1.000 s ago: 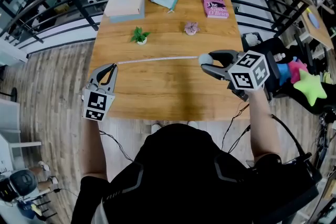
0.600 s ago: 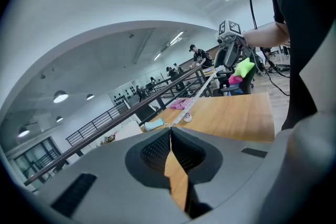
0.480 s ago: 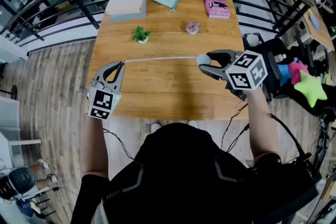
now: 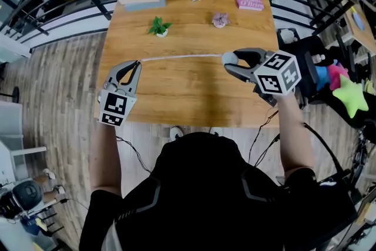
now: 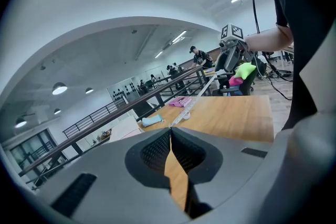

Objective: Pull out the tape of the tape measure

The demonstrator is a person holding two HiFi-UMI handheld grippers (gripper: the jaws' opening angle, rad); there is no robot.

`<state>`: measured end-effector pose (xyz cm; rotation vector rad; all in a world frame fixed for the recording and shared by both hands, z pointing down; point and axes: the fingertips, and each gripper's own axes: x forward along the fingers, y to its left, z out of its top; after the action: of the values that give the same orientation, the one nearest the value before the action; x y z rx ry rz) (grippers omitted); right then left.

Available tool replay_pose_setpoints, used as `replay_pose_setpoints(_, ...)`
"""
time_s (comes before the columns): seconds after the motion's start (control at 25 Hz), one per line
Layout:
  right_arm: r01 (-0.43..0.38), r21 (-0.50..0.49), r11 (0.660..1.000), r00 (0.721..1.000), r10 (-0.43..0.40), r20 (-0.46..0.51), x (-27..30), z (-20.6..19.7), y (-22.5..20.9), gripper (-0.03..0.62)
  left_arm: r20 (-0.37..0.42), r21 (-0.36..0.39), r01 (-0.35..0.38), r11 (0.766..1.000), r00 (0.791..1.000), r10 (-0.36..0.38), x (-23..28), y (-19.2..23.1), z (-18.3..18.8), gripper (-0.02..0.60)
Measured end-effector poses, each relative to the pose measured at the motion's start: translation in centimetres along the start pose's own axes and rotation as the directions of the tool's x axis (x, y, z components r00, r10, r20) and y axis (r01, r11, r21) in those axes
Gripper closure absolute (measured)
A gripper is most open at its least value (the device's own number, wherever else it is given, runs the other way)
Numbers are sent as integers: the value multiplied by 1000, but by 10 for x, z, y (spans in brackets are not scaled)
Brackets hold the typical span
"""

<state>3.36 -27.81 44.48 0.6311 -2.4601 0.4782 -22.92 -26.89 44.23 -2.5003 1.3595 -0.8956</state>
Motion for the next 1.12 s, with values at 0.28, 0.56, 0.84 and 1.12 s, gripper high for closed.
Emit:
replay_pose_setpoints(0.28, -12, -23, 1000, 999, 11, -33, 44, -8, -9, 370, -61, -7, -3, 1000, 998, 3, 18, 7, -35, 549)
replay_pose_setpoints(0.56, -21, -24, 999, 997, 20, -75, 100, -29, -28, 370, -131, -14, 41, 999, 990, -43, 49, 10, -82, 548)
replay_pose_setpoints(0.84, -7, -21, 1000, 995, 5, -103, 142, -60, -47, 370, -187, -61, 85, 994, 978, -95, 78, 5, -130, 548)
replay_pose_setpoints(1.12, 17, -55, 998, 988, -25, -150, 180, -103, -60, 370, -228, -70, 137, 988, 962, -150, 106, -18, -173, 548)
